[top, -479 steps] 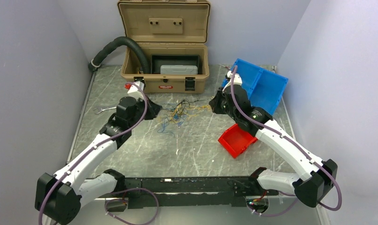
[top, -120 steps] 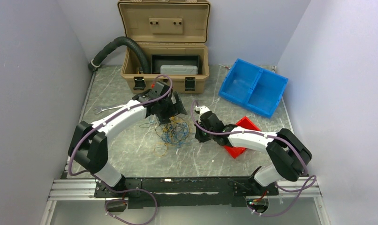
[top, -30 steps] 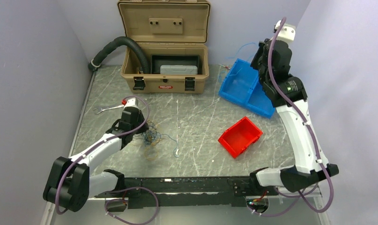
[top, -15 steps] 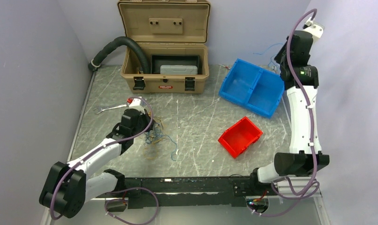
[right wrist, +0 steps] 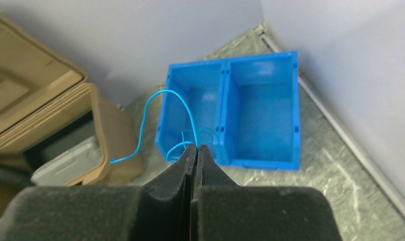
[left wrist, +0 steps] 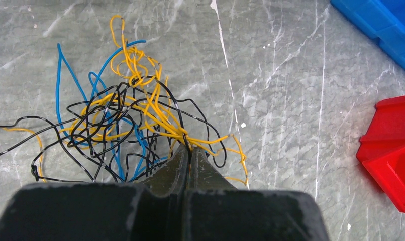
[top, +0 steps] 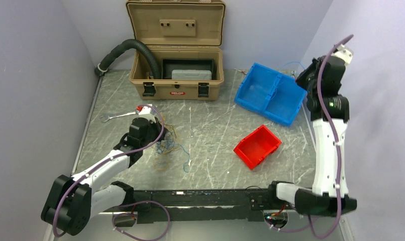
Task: Untangle the cables
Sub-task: Place the cable in the bin.
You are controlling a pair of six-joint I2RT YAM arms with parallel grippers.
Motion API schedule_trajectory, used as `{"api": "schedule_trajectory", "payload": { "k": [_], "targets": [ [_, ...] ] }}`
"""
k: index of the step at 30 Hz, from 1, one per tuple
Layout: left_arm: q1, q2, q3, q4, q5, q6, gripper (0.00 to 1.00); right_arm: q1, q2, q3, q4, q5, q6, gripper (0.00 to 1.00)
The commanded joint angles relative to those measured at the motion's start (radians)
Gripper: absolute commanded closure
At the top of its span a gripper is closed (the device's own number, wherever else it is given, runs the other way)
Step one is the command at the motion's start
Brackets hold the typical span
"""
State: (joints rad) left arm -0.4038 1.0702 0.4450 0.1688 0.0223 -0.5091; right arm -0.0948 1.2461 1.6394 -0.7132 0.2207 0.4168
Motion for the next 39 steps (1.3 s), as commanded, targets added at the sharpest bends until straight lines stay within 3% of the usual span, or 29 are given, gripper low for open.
{"api": "schedule_trajectory", "payload": {
  "k": [1,11,25,33,39],
  "targets": [
    [-0.006,-0.003,0.009,0.054,0.013,0.011,1.0,0.0,-0.14,-0.097,-0.016,-0.153,0.1,1.0],
    [-0.008,0.007,0.018,0.031,0.003,-0.008,1.0,-0.001,-0.346,-0.204,-0.225,-0.411,0.152,1.0],
    [-0.012,0.003,0.018,0.028,0.009,-0.012,1.0,0.0,-0.48,-0.123,-0.585,-0.455,0.122,1.0],
    [-0.016,-0.004,0.018,0.028,0.004,-0.011,1.0,-0.001,-0.573,-0.048,-0.619,-0.54,0.114,1.0],
    [-0.021,-0.001,0.019,0.031,0.003,-0.011,1.0,0.0,-0.587,0.061,-0.682,-0.506,0.082,1.0]
  ]
}}
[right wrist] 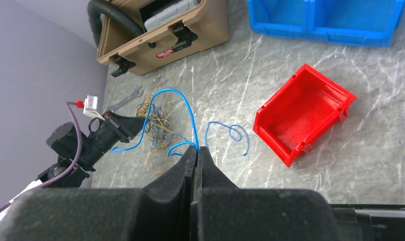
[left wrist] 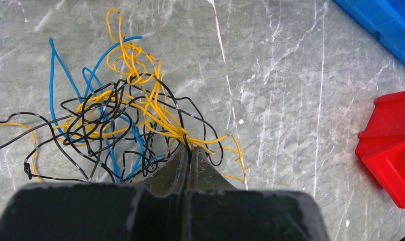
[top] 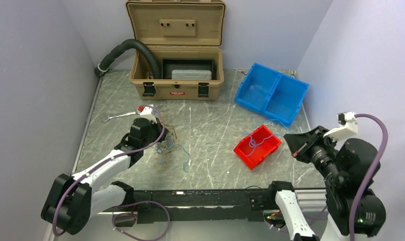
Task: Untangle the cables
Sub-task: Place the cable in the bin.
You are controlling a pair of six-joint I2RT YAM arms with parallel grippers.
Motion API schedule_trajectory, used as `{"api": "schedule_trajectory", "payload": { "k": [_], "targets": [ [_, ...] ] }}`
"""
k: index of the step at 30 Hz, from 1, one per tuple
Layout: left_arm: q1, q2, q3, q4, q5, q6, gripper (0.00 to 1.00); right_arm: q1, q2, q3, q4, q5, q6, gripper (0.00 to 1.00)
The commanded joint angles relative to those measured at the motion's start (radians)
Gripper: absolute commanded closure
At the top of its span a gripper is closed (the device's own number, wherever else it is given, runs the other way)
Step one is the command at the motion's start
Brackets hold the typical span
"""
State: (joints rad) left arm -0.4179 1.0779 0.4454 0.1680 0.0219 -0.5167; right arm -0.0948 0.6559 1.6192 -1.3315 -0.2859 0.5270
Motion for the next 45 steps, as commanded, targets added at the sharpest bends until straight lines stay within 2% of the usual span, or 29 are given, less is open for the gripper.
{"api": "schedule_trajectory", "payload": {
  "k": [1,3,6,14,19,22,28,33,39,42,45],
  "targets": [
    [-0.008,-0.007,0.018,0.031,0.003,-0.003,1.0,0.0,0.009,0.102,-0.08,0.01,-0.033,1.0],
    [-0.01,-0.006,0.023,0.031,0.003,-0.003,1.0,0.0,0.012,0.101,-0.103,0.017,-0.039,1.0],
    [-0.013,-0.003,0.023,0.031,0.002,-0.003,1.0,0.0,-0.013,0.013,-0.075,0.044,-0.029,1.0],
    [-0.019,-0.001,0.027,0.022,-0.011,0.002,1.0,0.0,-0.067,-0.287,0.163,0.056,0.056,1.0],
    [-0.021,-0.009,0.024,0.02,-0.019,0.004,1.0,-0.001,-0.067,-0.475,0.313,0.136,0.086,1.0],
    [-0.02,-0.009,0.027,0.015,-0.019,0.006,1.0,0.0,-0.053,-0.534,0.358,0.219,0.094,1.0],
    [-0.022,-0.015,0.025,0.012,-0.019,0.008,1.0,-0.001,0.013,-0.56,0.335,0.471,0.128,1.0],
    [-0.022,-0.01,0.029,0.008,-0.019,0.009,1.0,0.0,0.063,-0.557,0.311,0.555,0.135,1.0],
    [-0.022,-0.003,0.032,0.007,-0.019,0.012,1.0,0.0,0.092,-0.611,0.336,0.491,0.104,1.0],
    [-0.021,0.0,0.032,0.006,-0.019,0.014,1.0,0.0,0.135,-0.597,0.253,0.658,0.193,1.0],
    [-0.022,-0.003,0.031,0.004,-0.019,0.014,1.0,0.0,0.15,-0.562,0.248,0.737,0.202,1.0]
  ]
}}
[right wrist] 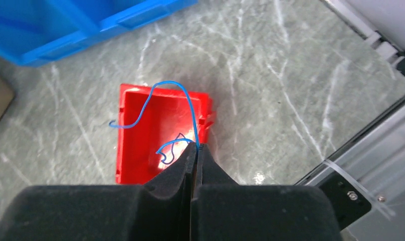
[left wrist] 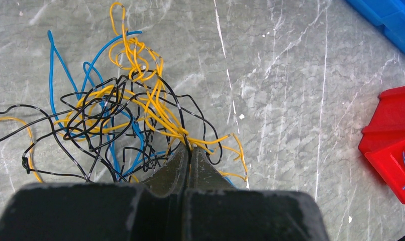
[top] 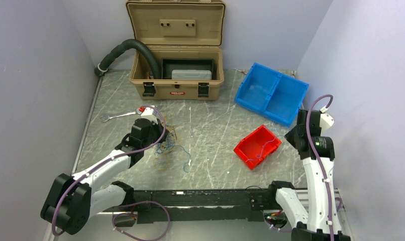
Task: Untangle the cables
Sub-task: Place the cable in the bin.
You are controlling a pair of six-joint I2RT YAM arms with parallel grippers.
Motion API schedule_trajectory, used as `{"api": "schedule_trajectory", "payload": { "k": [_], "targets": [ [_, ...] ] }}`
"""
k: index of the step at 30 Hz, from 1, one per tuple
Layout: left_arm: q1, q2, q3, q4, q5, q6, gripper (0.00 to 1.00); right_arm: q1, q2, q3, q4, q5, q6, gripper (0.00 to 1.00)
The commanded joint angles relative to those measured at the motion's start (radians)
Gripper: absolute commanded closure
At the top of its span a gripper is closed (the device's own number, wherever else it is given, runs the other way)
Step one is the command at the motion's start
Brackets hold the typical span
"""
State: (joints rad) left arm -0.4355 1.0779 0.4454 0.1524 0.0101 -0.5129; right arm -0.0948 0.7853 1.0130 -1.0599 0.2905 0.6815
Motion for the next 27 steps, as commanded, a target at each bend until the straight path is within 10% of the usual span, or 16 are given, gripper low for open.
{"api": "schedule_trajectory", "payload": {
  "k": [1,10,27],
  "targets": [
    [-0.004,-0.003,0.03,0.021,-0.007,0.01,1.0,0.0,0.023,0.06,-0.012,0.168,0.037,1.0],
    [-0.005,-0.001,0.031,0.019,-0.007,0.013,1.0,0.0,0.115,0.272,0.023,0.217,-0.027,1.0],
    [-0.008,-0.001,0.034,0.015,-0.041,0.02,1.0,0.001,0.079,0.165,-0.093,-0.049,-0.044,1.0]
  ]
}}
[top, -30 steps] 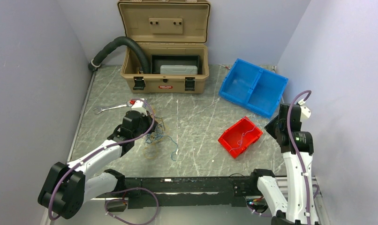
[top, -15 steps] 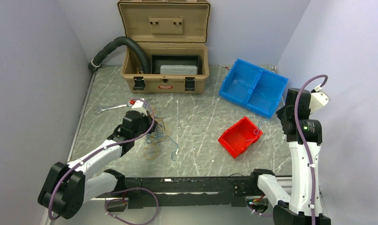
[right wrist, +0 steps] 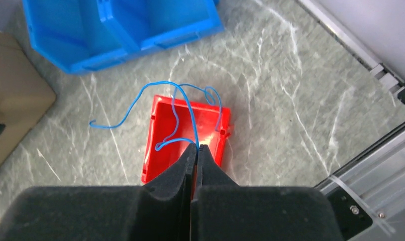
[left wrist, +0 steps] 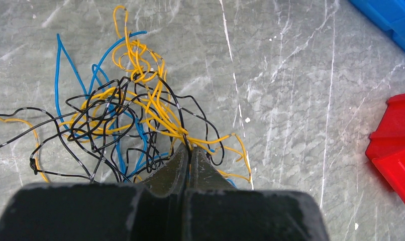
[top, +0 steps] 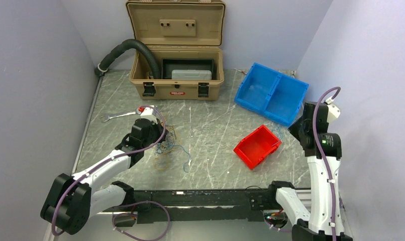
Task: Untangle the cables
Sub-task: Place the cable in the bin.
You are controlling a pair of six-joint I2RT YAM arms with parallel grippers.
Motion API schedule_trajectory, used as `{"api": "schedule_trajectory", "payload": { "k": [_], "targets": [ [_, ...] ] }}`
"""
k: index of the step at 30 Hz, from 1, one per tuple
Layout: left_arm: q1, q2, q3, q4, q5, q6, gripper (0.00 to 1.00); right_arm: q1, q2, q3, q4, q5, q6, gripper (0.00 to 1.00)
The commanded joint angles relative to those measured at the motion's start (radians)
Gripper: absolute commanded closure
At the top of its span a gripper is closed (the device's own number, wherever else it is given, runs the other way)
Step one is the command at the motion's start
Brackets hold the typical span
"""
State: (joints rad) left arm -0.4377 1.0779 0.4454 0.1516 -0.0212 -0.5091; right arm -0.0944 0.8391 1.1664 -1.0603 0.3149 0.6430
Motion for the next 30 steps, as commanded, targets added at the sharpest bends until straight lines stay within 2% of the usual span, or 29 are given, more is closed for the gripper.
{"api": "schedule_trajectory", "payload": {
  "k": [1,6,12,19,30],
  "targets": [
    [-0.006,-0.001,0.037,0.014,-0.008,0.015,1.0,0.001,0.032,0.009,-0.127,-0.061,0.0,1.0],
    [-0.008,-0.009,0.033,0.017,-0.01,0.014,1.0,0.001,-0.001,-0.062,-0.187,-0.07,0.013,1.0],
    [-0.012,-0.006,0.036,0.014,-0.004,0.013,1.0,0.001,-0.001,-0.139,-0.097,-0.169,0.043,1.0],
    [-0.016,-0.019,0.03,0.016,-0.008,0.011,1.0,0.035,0.081,-0.167,-0.02,-0.197,0.089,1.0],
    [-0.017,-0.022,0.031,0.011,-0.015,0.013,1.0,0.219,0.211,-0.137,-0.062,-0.024,0.245,1.0]
  ]
}}
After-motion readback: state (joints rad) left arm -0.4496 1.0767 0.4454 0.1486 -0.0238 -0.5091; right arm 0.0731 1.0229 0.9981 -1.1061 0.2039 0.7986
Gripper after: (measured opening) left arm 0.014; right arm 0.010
